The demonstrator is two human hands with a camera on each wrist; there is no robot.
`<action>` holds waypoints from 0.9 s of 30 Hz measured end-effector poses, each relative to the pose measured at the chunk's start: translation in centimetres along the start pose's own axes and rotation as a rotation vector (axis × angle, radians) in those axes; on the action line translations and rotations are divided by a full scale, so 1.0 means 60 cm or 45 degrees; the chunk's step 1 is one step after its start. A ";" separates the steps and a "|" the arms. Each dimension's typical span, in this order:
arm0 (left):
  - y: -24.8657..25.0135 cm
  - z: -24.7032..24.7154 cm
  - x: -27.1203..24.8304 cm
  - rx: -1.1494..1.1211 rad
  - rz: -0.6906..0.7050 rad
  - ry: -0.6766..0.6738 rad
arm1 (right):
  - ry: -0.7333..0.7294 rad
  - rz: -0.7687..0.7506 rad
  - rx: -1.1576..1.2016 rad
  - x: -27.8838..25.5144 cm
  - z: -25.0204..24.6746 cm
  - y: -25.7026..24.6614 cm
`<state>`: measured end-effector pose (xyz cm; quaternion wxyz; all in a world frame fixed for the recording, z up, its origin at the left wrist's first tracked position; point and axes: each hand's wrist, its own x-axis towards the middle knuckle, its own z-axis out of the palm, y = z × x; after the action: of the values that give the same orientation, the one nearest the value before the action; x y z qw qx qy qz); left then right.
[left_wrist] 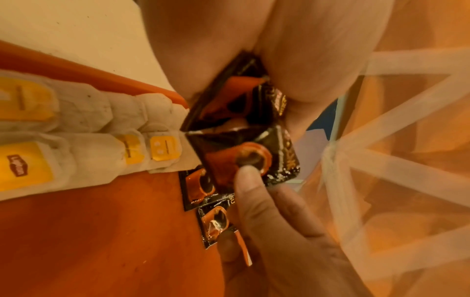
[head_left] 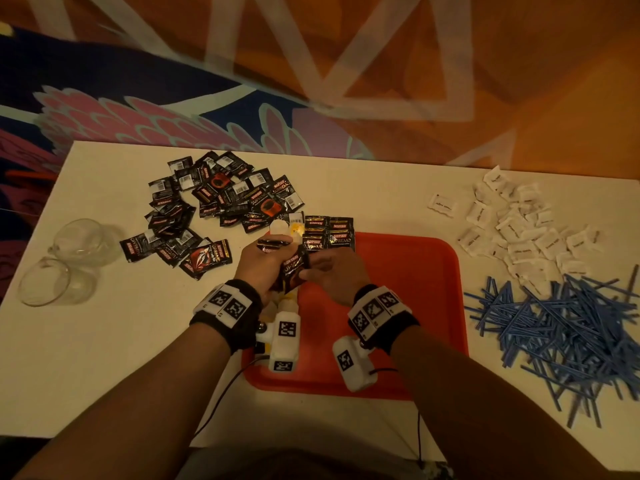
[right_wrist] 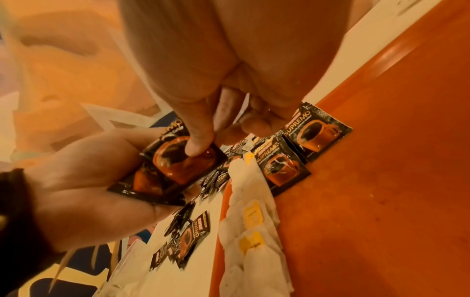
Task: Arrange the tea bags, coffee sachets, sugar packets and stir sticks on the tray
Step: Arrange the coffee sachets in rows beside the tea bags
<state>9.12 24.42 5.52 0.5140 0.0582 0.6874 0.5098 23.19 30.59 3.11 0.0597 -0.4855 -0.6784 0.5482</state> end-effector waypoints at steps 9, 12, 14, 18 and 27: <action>-0.010 0.011 0.015 0.115 0.112 -0.023 | 0.028 -0.012 -0.124 0.001 -0.007 0.019; -0.016 0.016 0.025 0.248 0.247 0.058 | 0.043 0.027 -0.140 0.002 -0.014 0.030; -0.016 0.016 0.029 0.382 0.335 0.095 | 0.086 0.112 -0.131 0.005 -0.026 0.044; -0.023 0.008 0.043 0.982 0.489 -0.050 | 0.175 0.293 -0.197 0.015 -0.064 0.079; -0.042 0.012 0.041 1.831 0.546 -0.403 | 0.221 0.449 -0.271 0.057 -0.074 0.107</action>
<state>9.60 25.19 2.04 0.3317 0.5827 0.7418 0.0113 27.92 35.66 -1.83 -0.0304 -0.6455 -0.6294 0.4315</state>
